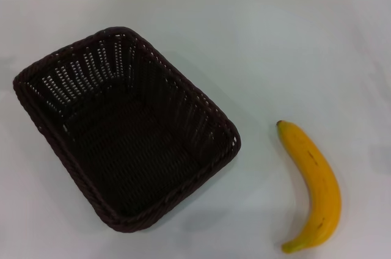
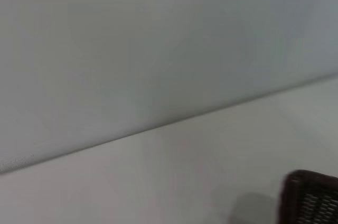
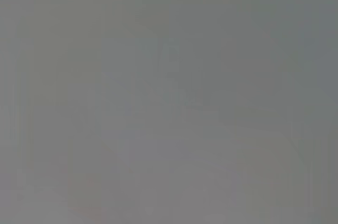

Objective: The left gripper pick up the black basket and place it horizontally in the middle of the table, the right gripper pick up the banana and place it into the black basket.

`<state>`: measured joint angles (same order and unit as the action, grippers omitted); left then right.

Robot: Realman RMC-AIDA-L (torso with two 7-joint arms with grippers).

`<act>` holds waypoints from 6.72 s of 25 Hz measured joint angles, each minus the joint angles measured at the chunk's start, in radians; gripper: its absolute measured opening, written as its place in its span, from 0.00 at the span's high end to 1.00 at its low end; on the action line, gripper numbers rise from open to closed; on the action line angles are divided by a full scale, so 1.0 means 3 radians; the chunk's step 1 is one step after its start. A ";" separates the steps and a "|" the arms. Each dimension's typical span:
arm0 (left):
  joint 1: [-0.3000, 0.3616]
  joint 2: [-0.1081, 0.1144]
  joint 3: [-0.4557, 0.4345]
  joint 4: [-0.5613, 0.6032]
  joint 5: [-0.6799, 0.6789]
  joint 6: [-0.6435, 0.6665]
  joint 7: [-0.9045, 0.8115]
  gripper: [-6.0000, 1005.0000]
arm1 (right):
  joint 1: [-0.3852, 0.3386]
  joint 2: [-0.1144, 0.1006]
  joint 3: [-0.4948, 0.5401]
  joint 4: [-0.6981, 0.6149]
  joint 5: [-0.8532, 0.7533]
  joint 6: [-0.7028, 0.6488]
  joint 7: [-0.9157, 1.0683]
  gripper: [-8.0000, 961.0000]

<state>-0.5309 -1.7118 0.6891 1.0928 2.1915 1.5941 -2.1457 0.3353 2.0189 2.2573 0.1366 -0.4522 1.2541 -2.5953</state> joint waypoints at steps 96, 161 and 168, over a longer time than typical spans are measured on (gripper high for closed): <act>0.0287 -0.1226 0.0285 -0.0236 -0.0418 -0.0872 0.0410 0.80 | -0.0077 -0.0161 -0.0009 0.0390 -0.0019 -0.0143 0.0006 0.09; -0.0068 -0.0757 0.0294 -0.0614 0.0112 -0.0156 -0.1480 0.74 | 0.0261 -0.0127 -0.0034 0.0844 -0.0297 -0.1030 -0.0180 0.09; -0.0178 -0.0789 0.0348 -0.0716 0.0109 -0.0168 -0.1472 0.72 | 0.0237 -0.0113 -0.0034 0.0843 -0.0305 -0.1019 -0.0180 0.09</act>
<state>-0.5844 -1.9484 0.7934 0.8780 2.2243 1.5437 -2.5874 0.4064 1.9850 2.2473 0.3895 -0.5437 0.9483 -2.6493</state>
